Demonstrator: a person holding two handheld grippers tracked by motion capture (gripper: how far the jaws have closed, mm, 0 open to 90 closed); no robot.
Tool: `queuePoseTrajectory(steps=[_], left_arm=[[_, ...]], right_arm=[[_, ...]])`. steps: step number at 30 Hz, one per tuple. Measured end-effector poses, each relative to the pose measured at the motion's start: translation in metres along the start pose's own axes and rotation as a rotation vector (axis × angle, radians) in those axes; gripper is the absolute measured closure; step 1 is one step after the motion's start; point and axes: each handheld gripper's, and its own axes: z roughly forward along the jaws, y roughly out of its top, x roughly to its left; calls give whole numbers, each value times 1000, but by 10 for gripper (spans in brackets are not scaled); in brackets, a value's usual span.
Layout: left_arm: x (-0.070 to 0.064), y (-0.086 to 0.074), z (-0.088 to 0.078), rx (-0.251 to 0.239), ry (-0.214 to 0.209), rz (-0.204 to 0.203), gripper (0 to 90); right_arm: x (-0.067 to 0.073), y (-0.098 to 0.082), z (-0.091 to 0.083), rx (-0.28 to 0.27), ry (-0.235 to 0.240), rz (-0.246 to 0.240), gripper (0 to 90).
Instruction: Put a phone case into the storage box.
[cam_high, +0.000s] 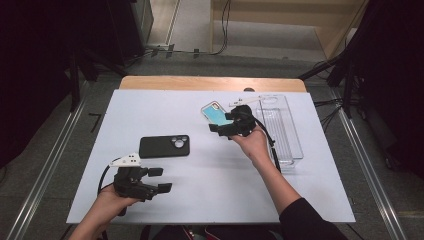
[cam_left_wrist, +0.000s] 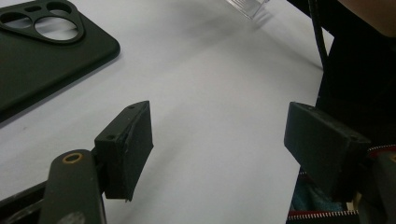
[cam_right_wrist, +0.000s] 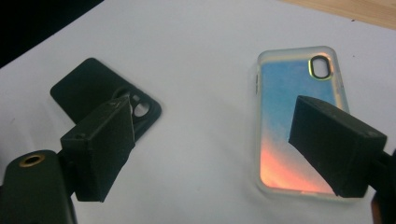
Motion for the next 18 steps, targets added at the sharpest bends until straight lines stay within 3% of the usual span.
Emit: queuePoseTrajectory(steps=[7, 13, 18], left_arm=[[0, 0, 0, 6, -3, 1, 242], [0, 0, -1, 0, -7, -2, 241], [0, 0, 0, 2, -11, -5, 241]], right_arm=[[-15, 8, 9, 10, -12, 4, 122], [-35, 9, 22, 3, -32, 56, 122], [-41, 12, 31, 28, -60, 34, 122]])
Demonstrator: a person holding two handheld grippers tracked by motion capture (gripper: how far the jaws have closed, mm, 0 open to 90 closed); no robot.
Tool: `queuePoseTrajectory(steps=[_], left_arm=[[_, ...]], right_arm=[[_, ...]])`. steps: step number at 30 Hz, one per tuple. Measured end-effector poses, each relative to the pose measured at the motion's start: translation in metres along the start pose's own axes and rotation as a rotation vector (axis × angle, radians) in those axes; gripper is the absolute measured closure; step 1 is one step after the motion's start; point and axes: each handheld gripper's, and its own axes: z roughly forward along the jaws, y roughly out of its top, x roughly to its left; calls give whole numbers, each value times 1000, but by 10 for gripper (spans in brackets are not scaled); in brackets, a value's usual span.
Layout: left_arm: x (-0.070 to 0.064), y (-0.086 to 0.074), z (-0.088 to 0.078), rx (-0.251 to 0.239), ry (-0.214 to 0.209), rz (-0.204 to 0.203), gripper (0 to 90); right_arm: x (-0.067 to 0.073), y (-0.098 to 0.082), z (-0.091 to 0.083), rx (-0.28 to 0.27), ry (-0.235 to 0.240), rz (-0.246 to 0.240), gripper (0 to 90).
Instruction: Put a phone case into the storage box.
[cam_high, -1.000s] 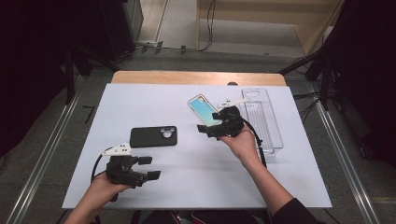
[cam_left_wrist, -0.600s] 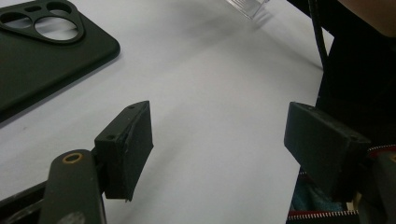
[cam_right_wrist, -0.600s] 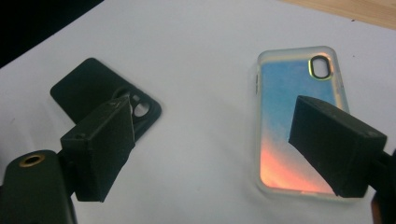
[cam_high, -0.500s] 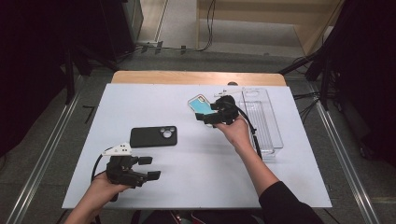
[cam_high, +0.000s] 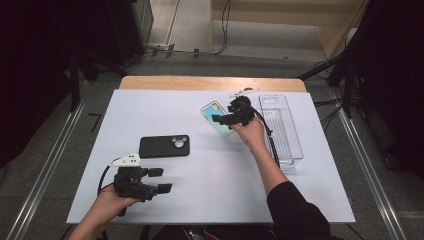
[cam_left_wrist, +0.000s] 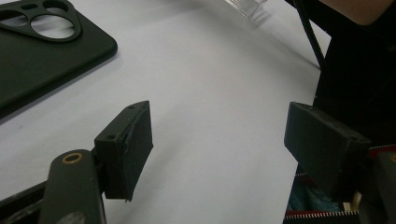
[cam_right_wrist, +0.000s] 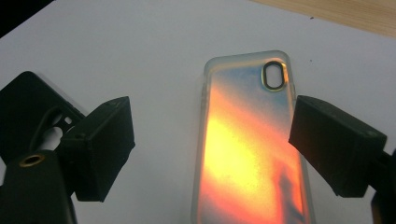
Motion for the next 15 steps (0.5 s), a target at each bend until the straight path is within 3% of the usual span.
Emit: queuePoseTrajectory(steps=[11, 15], left_arm=[[1, 0, 1, 5, -6, -6, 241], [1, 0, 1, 2, -7, -9, 241]], right_arm=[[-14, 9, 14, 31, -25, -9, 113], [-15, 12, 17, -7, -10, -14, 0]])
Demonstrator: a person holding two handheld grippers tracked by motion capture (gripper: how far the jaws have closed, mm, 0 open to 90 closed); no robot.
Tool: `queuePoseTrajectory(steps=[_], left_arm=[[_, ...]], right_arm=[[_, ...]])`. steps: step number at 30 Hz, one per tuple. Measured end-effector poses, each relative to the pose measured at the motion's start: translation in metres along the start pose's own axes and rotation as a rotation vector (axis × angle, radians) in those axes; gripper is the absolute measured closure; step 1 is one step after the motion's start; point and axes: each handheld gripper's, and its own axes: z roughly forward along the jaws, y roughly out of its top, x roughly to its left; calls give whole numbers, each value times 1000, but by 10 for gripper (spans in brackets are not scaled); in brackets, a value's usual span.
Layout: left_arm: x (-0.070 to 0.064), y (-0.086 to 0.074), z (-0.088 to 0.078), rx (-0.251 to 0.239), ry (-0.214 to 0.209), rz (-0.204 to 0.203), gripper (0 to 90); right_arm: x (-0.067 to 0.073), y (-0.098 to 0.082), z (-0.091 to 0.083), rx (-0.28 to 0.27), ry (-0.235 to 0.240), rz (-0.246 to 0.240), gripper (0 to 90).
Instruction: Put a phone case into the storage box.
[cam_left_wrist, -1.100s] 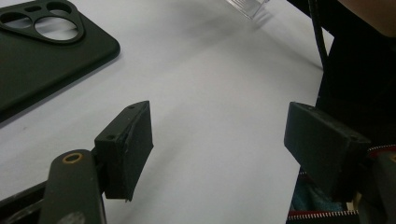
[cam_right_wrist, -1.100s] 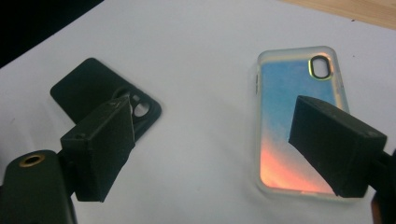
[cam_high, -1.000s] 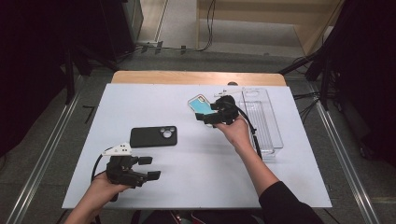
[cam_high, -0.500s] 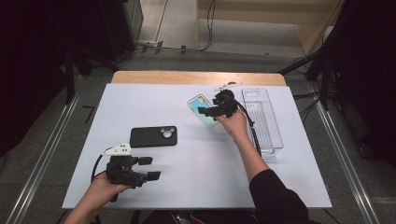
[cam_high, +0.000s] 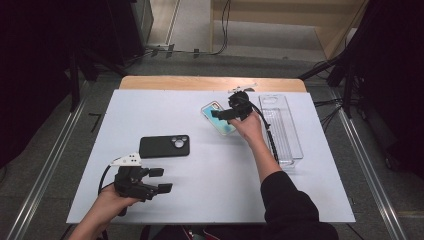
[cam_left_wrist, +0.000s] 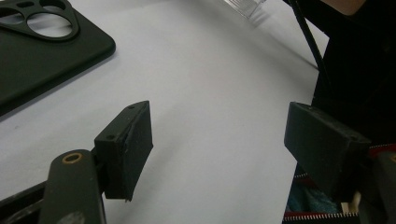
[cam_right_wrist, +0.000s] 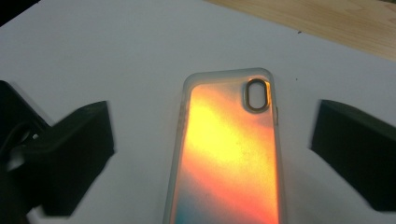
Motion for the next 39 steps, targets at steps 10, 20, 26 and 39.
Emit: queuePoseTrajectory(steps=[10, 20, 26, 39], left_arm=[[0, 0, -1, -3, 1, 0, 241], [0, 0, -1, -4, 3, 2, 241], [1, 0, -2, -11, -5, -8, 241], [0, 1, -1, -10, -7, -3, 241]], right_arm=[[-1, -3, 7, 44, -34, 2, 0], [4, -4, 14, 62, -64, -38, 0], [5, -10, 22, 91, -73, -32, 0], [3, -22, 29, 106, -115, -25, 107]])
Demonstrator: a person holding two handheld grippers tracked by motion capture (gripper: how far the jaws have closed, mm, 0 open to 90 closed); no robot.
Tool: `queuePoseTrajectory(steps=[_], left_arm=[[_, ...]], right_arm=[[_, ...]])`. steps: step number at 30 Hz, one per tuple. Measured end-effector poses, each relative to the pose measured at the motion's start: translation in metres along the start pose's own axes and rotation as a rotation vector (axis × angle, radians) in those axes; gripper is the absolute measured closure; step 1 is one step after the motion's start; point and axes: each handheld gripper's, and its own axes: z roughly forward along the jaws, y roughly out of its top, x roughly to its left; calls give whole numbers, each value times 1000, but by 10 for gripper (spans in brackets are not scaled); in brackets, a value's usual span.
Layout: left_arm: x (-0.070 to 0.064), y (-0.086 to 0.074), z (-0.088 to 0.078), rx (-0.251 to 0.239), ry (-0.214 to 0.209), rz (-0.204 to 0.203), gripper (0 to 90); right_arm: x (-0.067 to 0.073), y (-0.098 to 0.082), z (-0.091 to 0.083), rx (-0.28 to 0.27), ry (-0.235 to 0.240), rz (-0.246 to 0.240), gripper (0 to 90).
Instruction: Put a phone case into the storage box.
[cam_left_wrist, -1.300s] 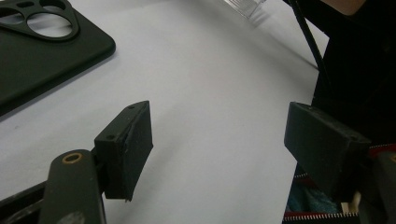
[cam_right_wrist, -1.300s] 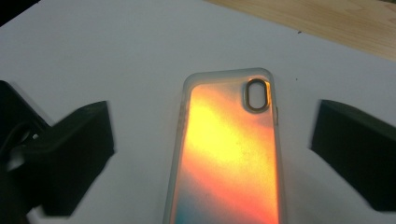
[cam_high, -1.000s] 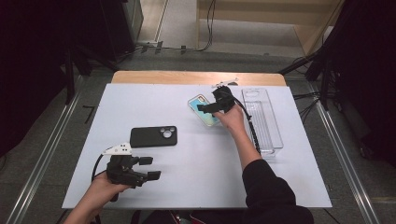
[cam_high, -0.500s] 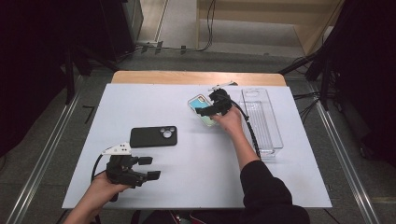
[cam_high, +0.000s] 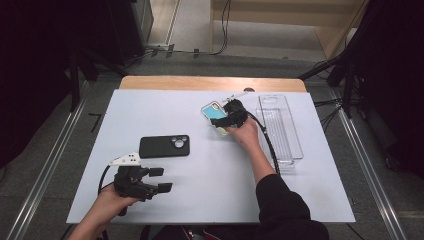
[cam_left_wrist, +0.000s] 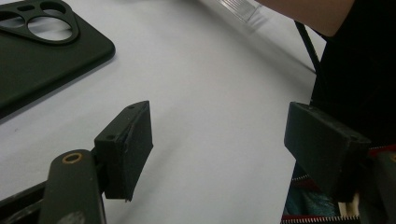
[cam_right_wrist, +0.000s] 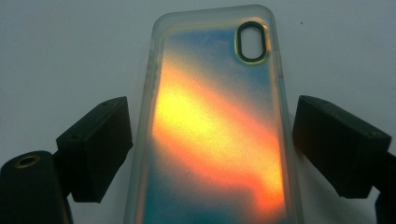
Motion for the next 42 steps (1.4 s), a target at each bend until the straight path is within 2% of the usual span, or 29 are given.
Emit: queuePoseTrajectory(steps=[3, 7, 9, 31, 34, 42], left_arm=[[0, 0, 0, 1, 0, 1, 241], [0, 0, 0, 1, 1, 0, 241], [0, 0, 0, 0, 2, 0, 241], [0, 0, 0, -2, 3, -2, 241], [0, 0, 0, -1, 2, -2, 241], [1, 0, 0, -1, 5, -4, 241]], right_arm=[[1, 0, 0, 4, -7, -5, 108], [7, -2, 1, 12, -45, -60, 108], [11, -7, 3, -11, -81, -103, 108], [11, -7, 2, -19, -80, -91, 151], [9, -5, -2, -10, -67, -77, 151], [8, 3, -16, -40, -42, -48, 151]])
